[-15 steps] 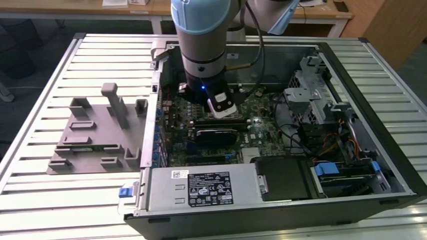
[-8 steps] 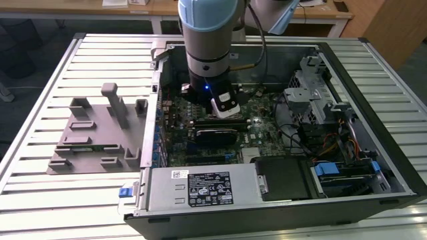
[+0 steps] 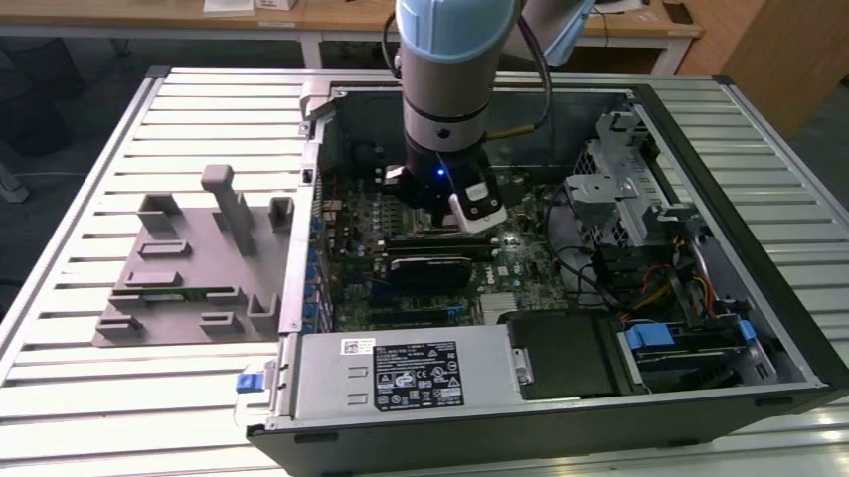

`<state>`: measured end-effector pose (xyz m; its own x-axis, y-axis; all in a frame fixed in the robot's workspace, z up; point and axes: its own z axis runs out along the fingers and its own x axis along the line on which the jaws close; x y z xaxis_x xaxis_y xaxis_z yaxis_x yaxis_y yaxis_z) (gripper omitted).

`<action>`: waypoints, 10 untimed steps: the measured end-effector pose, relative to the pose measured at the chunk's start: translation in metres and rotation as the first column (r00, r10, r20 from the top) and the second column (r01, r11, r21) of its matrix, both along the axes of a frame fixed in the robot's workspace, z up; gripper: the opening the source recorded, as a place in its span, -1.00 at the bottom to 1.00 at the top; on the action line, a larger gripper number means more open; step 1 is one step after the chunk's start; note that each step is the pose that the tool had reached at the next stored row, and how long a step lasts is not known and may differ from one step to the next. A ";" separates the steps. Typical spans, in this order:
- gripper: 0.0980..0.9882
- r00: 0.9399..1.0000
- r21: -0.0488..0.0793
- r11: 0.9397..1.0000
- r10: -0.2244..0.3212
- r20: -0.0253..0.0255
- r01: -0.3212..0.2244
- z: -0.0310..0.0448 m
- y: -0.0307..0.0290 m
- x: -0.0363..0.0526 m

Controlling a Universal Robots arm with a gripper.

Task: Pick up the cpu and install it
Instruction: 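Install the second cpu locking lever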

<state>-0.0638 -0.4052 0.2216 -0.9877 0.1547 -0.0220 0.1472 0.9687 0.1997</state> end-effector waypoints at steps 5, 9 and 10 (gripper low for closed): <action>-0.98 1.000 -0.008 1.000 0.000 -0.002 0.000 -0.0009 0.0078 0.0107; -0.98 1.000 -0.029 1.000 0.000 -0.011 0.000 -0.0038 0.0207 0.0142; -0.98 1.000 -0.037 0.999 0.000 -0.015 0.000 -0.0051 0.0273 0.0145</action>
<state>-0.0492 -0.3779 0.2165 -0.9880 0.1540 -0.0124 0.1500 0.9754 0.1614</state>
